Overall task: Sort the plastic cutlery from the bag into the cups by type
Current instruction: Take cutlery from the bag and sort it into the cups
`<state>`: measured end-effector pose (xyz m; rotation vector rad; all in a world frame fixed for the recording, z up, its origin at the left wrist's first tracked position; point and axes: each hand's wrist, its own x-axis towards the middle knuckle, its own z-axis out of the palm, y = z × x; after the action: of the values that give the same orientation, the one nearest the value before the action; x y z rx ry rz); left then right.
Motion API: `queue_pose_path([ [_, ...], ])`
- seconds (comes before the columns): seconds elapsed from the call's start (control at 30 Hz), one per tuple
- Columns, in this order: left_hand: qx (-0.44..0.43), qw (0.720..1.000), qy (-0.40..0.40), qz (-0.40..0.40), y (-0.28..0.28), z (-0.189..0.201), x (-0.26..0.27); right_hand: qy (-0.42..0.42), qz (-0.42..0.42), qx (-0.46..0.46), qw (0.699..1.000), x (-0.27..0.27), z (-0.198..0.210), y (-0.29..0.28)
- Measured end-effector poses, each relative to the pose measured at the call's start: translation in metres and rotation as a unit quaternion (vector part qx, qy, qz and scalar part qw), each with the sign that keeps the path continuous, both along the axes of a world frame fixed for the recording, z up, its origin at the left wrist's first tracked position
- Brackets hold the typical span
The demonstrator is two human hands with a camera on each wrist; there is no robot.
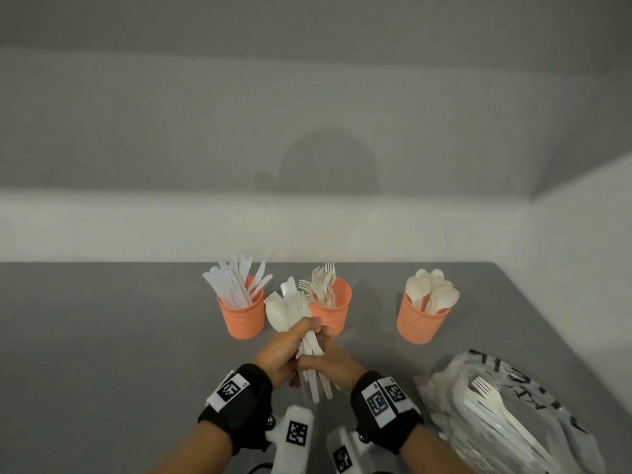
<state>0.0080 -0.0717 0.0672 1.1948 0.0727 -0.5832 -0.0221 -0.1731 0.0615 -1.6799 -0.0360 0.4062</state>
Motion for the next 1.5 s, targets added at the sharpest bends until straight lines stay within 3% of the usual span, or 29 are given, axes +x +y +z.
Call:
queue_pose_path([
  [0.17,0.041,0.997,-0.036,-0.046,0.003,0.003,0.002,0.068,-0.009,0.097,0.993,-0.006,0.000,0.004],
  [0.27,-0.015,0.999,-0.025,-0.040,0.009,0.007,0.005,0.148,-0.003,0.153,0.977,-0.009,0.003,0.001],
  [0.4,-0.087,0.996,-0.028,0.000,0.015,0.015,0.011,0.189,0.070,0.212,0.956,-0.010,0.008,-0.004],
  [0.5,-0.006,0.996,-0.077,0.033,0.007,0.022,0.011,0.184,0.052,0.162,0.968,-0.009,0.008,-0.003],
  [0.6,0.118,0.977,-0.133,0.119,-0.004,0.022,0.009,0.074,-0.054,0.049,0.995,-0.006,0.001,0.003],
  [0.7,0.166,0.952,-0.176,0.190,-0.012,0.016,0.010,0.007,-0.101,-0.006,0.995,-0.008,-0.004,0.007],
  [0.8,0.163,0.958,-0.206,0.112,-0.012,0.020,0.008,0.041,-0.115,0.066,0.990,-0.011,-0.008,0.004],
  [0.9,0.127,0.976,-0.173,0.028,-0.001,0.022,0.008,0.074,-0.093,0.133,0.984,-0.013,-0.004,-0.007],
  [1.17,0.169,0.972,-0.153,0.055,0.016,0.023,0.023,0.097,-0.062,0.127,0.985,-0.017,0.001,-0.015],
  [1.5,0.217,0.962,-0.163,0.033,0.012,0.029,0.029,0.156,-0.050,0.216,0.963,-0.014,0.002,-0.021],
])
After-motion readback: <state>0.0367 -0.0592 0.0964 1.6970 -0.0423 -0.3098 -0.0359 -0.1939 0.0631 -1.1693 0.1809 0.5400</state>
